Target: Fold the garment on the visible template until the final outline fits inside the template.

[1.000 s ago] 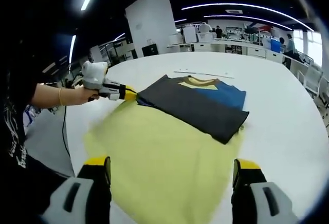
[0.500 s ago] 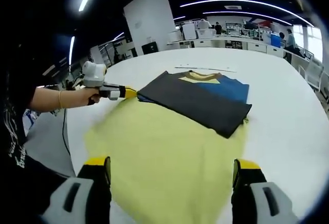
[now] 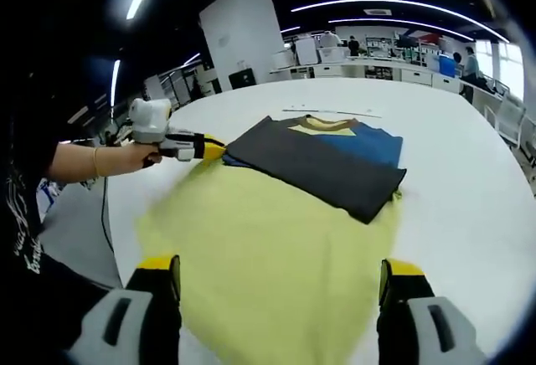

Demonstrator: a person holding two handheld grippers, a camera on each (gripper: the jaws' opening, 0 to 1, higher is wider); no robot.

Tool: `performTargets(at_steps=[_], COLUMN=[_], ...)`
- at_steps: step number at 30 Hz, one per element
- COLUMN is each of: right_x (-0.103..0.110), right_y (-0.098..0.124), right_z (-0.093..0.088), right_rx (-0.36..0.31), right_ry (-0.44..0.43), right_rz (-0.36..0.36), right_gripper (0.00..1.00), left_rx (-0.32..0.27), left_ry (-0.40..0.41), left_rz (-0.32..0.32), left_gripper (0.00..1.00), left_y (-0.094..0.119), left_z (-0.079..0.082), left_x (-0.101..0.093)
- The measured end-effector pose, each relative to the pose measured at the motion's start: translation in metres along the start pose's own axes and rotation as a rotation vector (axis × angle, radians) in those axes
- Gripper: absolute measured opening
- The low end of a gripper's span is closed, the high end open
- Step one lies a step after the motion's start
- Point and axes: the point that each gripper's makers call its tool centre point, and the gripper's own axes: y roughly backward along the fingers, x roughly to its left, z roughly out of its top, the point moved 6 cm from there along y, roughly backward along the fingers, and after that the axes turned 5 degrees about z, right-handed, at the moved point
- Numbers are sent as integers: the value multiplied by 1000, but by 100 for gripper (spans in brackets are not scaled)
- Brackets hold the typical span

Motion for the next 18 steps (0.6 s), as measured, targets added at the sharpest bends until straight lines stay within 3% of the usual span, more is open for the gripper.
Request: performTargets(at_steps=[8, 18], right_x=[-4, -4], right_y=[9, 9], right_z=[2, 3], right_rx=[-16, -13], right_ry=[1, 0], right_rz=[-19, -25], right_gripper=[99, 99], left_rx=[-39, -40], left_ry=[18, 165], left_rz=[5, 19], left_gripper=[1, 1], left_y=[2, 3], left_z=[8, -2], left_x=[2, 14])
